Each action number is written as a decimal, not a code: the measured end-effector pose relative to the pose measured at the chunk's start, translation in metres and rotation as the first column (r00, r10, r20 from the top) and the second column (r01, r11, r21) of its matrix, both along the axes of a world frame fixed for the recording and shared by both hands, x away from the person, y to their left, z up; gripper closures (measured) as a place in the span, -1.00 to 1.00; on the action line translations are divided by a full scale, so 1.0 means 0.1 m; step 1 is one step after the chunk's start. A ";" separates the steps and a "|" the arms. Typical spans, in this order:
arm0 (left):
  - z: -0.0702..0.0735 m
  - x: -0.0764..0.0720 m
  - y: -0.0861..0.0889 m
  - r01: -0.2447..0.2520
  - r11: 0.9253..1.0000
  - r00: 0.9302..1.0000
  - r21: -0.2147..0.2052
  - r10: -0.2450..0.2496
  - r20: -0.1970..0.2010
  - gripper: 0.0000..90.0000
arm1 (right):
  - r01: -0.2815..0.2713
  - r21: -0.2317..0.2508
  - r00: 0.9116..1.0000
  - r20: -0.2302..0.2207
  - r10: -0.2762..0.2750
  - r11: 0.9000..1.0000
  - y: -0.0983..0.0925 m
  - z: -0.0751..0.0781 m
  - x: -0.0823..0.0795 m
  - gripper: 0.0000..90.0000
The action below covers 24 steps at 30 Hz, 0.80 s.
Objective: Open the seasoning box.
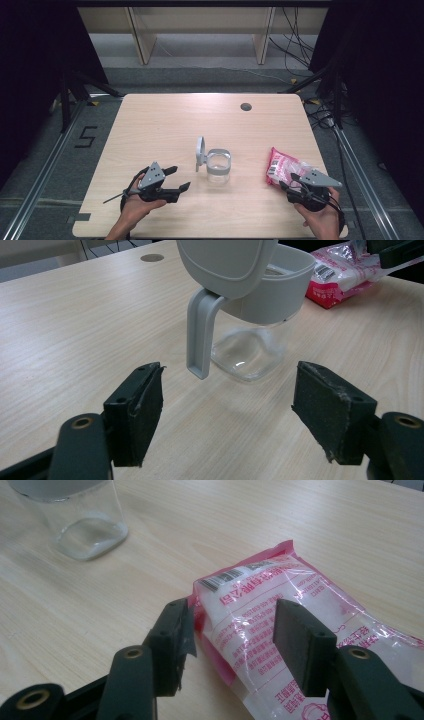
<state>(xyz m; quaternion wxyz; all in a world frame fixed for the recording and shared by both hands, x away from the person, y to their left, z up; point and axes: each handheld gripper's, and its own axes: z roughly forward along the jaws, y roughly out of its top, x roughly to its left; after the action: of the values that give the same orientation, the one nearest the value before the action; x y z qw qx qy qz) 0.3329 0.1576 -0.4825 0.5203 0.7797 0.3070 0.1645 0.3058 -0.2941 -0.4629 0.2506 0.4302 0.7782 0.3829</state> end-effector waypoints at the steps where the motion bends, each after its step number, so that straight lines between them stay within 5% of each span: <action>1: 0.00 0.01 0.00 0.002 1.000 1.000 -0.003 -0.002 0.002 -0.39 | -0.008 0.002 1.000 -0.013 0.008 1.000 0.01 -0.01 0.00 0.10; 2: 0.00 0.00 0.00 0.000 1.000 1.000 0.002 0.000 0.002 -0.39 | 0.015 0.012 0.999 -0.044 -0.015 1.000 0.03 -0.01 -0.02 0.10; 8: 0.01 0.00 0.00 -0.001 1.000 1.000 0.000 0.001 0.003 -0.39 | 0.001 -0.035 1.000 -0.017 -0.001 0.999 -0.01 -0.04 0.01 0.10; 9: 0.01 0.00 0.00 -0.003 1.000 1.000 0.000 0.003 0.001 -0.39 | 0.019 -0.019 0.999 -0.047 -0.020 1.000 0.00 -0.05 -0.01 0.10; 14: 0.00 0.01 -0.01 0.004 1.000 1.000 -0.005 -0.004 -0.002 -0.38 | 0.010 -0.061 0.998 -0.059 -0.014 0.998 0.00 -0.11 0.01 0.02; 21: 0.00 0.00 -0.01 0.003 1.000 1.000 -0.004 -0.003 -0.002 -0.38 | -0.012 -0.185 0.998 -0.055 0.001 0.983 -0.03 -0.20 0.06 0.06; 24: -0.01 0.00 -0.02 0.014 1.000 1.000 0.000 -0.014 -0.004 -0.37 | -0.012 -0.179 0.997 -0.072 -0.001 0.984 -0.03 -0.22 0.07 0.16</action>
<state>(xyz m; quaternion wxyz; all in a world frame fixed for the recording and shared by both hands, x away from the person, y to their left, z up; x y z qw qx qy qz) 0.3324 0.1558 -0.4834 0.5207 0.7822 0.3028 0.1593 0.3129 -0.2973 -0.4850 0.2593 0.4173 0.8190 0.2964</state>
